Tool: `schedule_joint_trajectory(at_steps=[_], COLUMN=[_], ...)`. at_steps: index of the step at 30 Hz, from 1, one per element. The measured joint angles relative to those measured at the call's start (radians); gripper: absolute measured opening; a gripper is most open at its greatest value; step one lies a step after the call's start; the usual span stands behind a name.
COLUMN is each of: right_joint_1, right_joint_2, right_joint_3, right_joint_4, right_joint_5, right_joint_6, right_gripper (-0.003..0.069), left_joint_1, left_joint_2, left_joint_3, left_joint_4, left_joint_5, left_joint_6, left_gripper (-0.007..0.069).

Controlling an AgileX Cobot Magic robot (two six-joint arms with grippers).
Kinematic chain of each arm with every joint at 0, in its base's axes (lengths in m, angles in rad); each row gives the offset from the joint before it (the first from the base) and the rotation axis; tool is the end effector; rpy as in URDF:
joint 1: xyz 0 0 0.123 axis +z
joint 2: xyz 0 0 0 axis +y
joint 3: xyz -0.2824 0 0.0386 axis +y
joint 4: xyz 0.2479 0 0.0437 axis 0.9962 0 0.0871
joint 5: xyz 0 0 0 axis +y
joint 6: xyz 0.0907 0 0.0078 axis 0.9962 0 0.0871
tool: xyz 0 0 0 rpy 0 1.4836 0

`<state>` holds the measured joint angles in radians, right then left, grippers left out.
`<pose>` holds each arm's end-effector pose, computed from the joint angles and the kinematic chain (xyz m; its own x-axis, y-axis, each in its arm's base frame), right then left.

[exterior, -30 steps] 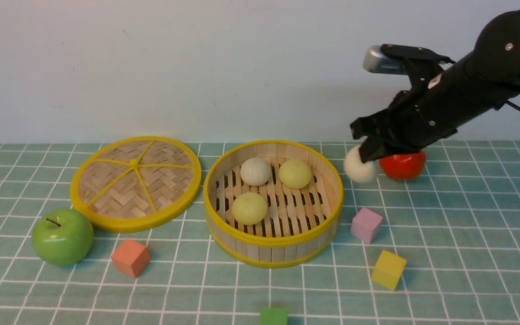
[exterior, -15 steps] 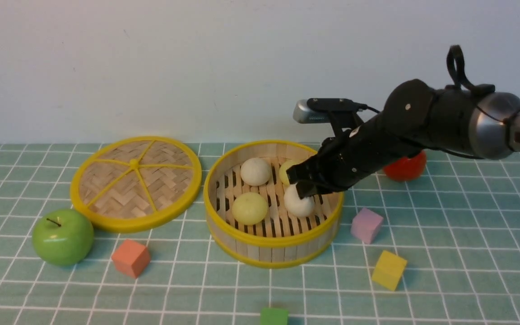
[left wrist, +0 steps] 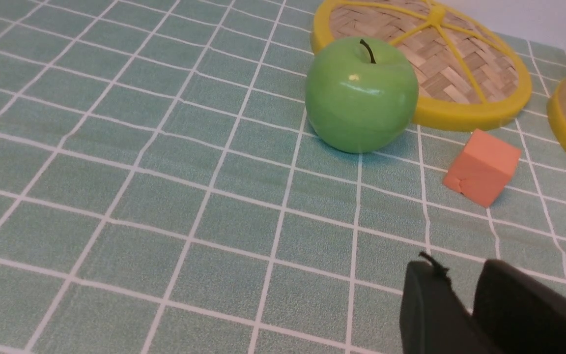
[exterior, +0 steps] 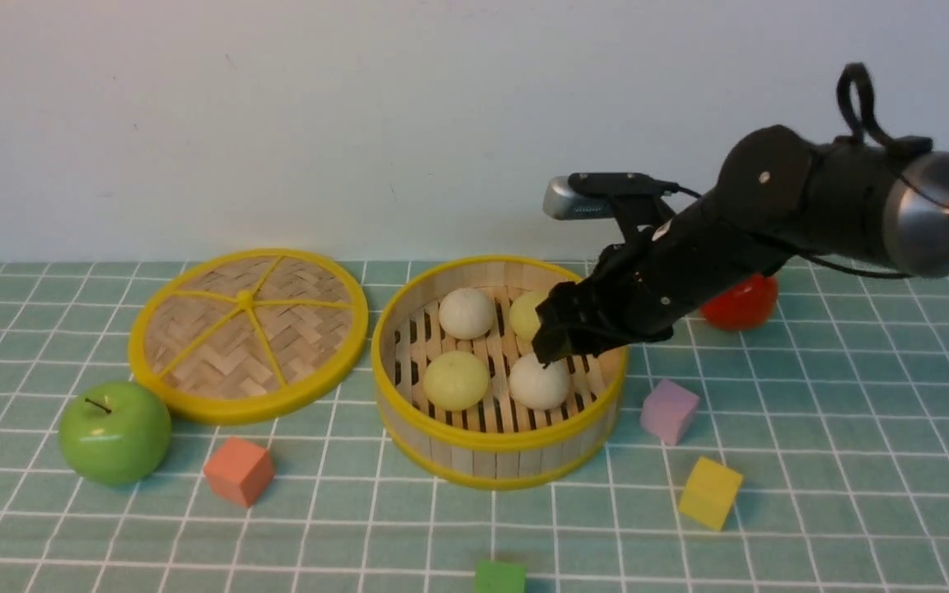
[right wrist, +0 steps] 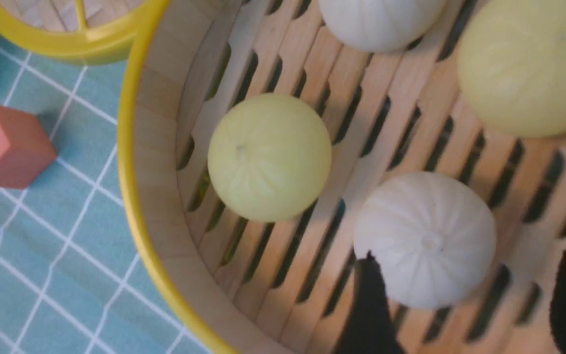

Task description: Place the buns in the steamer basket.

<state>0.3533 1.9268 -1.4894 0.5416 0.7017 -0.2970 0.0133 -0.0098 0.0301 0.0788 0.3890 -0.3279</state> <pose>0.3888 0.1757 0.2376 -0.8375 -0.1749 -0.5177 -0.3928 0.8513 0.3479 0.0522 0.0034 0.1687 -0.2948 -0.2560 -0.9206 -0.1198 0.9657 -0.2302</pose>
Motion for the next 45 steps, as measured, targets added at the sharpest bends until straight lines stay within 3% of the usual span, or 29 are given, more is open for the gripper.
schedule_joint_trajectory(at_steps=[7, 10, 15, 16, 22, 29, 40, 45], right_joint_1=[-0.082, -0.091, -0.091, -0.091, -0.091, -0.091, -0.091, -0.091], right_joint_2=[-0.205, -0.362, -0.560, -0.656, -0.931, -1.130, -1.309, -1.320], right_joint_3=[0.000, 0.005, 0.069, 0.129, 0.398, 0.644, 0.745, 0.747], right_joint_4=[-0.091, -0.191, -0.328, -0.388, -0.514, -0.513, -0.469, -0.548], right_joint_5=[0.169, 0.289, 0.343, 0.342, 0.249, 0.126, 0.306, 0.323], right_joint_6=[0.100, 0.195, 0.308, 0.330, 0.344, 0.381, 0.422, 0.420], right_gripper=[0.0482, 0.0429, 0.0313, 0.0239, -0.0001, -0.0020, -0.0016, -0.0013], left_joint_1=[0.000, 0.000, 0.000, 0.000, 0.000, 0.000, 0.000, 0.000], left_joint_2=[0.000, 0.000, 0.000, 0.000, 0.000, 0.000, 0.000, 0.000], left_joint_3=[0.000, 0.000, 0.000, 0.000, 0.000, 0.000, 0.000, 0.000], left_joint_4=[0.000, 0.000, 0.000, 0.000, 0.000, 0.000, 0.000, 0.000], left_joint_5=[0.000, 0.000, 0.000, 0.000, 0.000, 0.000, 0.000, 0.000], left_joint_6=[0.000, 0.000, 0.000, 0.000, 0.000, 0.000, 0.000, 0.000], left_gripper=[0.0146, 0.0149, 0.0155, 0.0156, 0.0165, 0.0167, 0.0178, 0.0183])
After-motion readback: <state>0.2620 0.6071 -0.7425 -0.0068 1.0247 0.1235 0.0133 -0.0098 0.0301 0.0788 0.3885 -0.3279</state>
